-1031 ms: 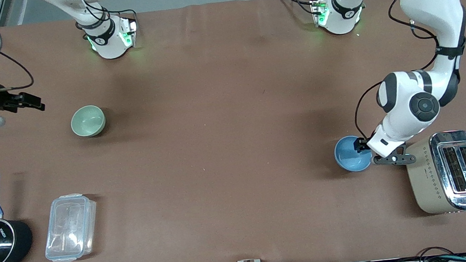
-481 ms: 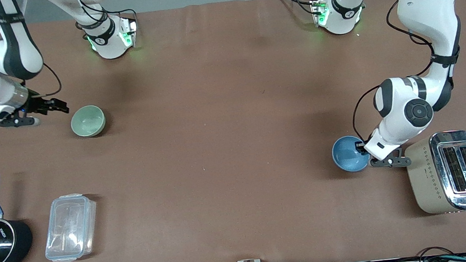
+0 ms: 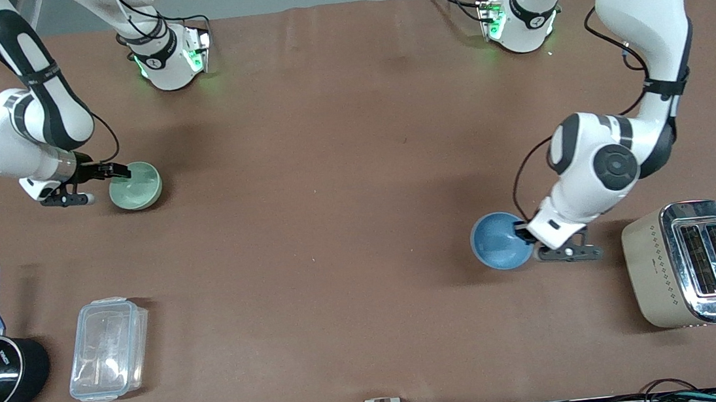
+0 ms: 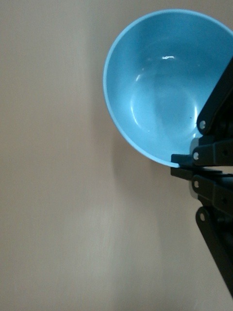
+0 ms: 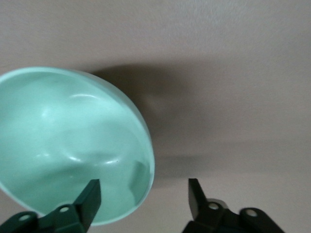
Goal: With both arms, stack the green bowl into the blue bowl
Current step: 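Slide the blue bowl toward the table middle while the right gripper grasps the green bowl, then lift the green bowl with the right gripper while the left gripper releases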
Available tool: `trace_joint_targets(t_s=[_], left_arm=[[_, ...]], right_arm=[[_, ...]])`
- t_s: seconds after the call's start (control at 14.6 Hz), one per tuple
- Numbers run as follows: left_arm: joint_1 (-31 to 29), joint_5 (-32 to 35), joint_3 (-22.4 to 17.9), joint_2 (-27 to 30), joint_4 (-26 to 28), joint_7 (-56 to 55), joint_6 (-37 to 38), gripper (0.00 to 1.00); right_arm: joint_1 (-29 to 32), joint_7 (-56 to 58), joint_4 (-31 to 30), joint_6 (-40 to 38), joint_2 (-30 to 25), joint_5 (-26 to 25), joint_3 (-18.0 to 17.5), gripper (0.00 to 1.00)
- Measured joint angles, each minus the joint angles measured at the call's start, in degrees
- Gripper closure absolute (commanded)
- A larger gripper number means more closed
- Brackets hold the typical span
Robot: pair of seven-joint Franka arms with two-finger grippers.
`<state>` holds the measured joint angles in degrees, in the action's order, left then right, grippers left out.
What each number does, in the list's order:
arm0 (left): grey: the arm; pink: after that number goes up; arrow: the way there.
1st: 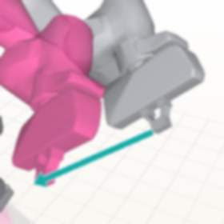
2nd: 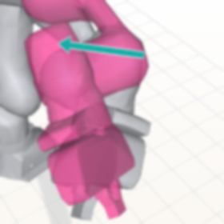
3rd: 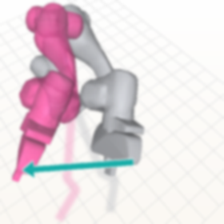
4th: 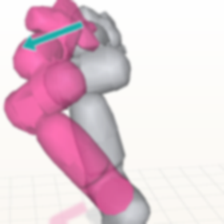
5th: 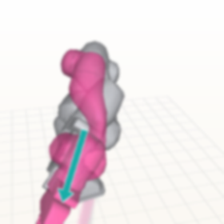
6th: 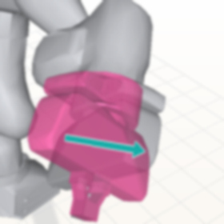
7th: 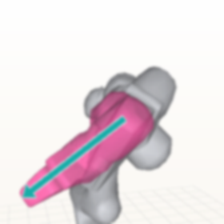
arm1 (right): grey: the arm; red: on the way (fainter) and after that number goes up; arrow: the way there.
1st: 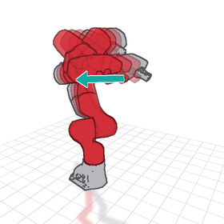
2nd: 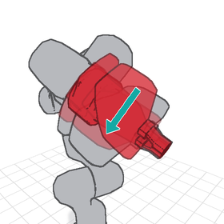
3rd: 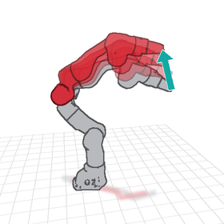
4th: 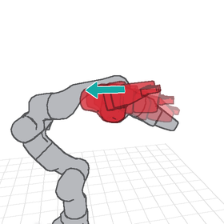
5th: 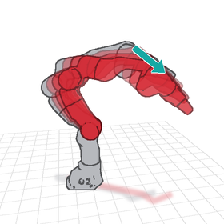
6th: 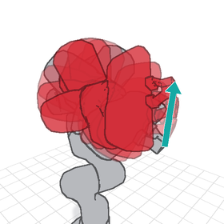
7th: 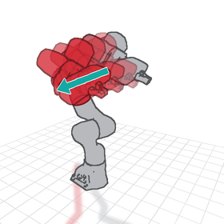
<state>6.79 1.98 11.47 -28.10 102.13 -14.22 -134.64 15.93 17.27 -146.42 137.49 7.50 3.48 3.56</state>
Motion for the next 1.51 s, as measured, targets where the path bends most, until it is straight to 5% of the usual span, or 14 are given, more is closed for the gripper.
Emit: trace_joint_targets(t_s=[0.21, 0.41, 0.69, 0.89, 0.96, 1.17, 1.24, 1.51], left_arm=[[2.54, 0.00, 6.29, 0.28, -3.00, -12.32, 3.47, 1.00], [10.46, 0.00, 7.21, -1.54, -4.30, -23.65, 3.61, 1.00], [20.38, 0.01, 6.76, -8.40, -9.26, -33.82, 3.24, 1.00], [22.73, 0.01, 6.36, -13.27, -11.42, -34.38, -0.15, 0.94], [22.93, 0.01, 6.34, -14.39, -11.75, -34.37, -0.99, 0.84], [23.15, 0.01, 6.32, -15.90, -12.47, -34.33, -1.80, 0.15], [23.10, 0.01, 6.26, -15.89, -12.73, -34.33, -1.80, 0.00], [21.98, 0.01, 5.41, -14.25, -14.86, -34.31, -1.71, 0.00]], right_arm=[[0.56, 2.76, 0.48, 0.63, 1.30, 3.63, 0.00, 0.96], [0.89, 6.40, 0.88, 0.63, 1.32, 8.97, 0.00, 0.99], [0.97, 8.16, 2.78, -0.28, 1.24, 10.14, 0.00, 0.99], [0.97, 8.56, 7.53, -10.65, -0.89, 10.35, -0.05, 0.99], [0.97, 8.54, 9.95, -15.16, -2.15, 10.53, -0.08, 0.99], [0.62, 5.58, 18.07, -25.80, -4.81, 11.00, -0.49, 0.99], [-0.32, 2.84, 20.79, -28.84, -5.10, 11.07, -0.80, 0.99], [-10.19, -11.04, 24.70, -32.06, -5.13, 14.10, -1.63, 0.99]])
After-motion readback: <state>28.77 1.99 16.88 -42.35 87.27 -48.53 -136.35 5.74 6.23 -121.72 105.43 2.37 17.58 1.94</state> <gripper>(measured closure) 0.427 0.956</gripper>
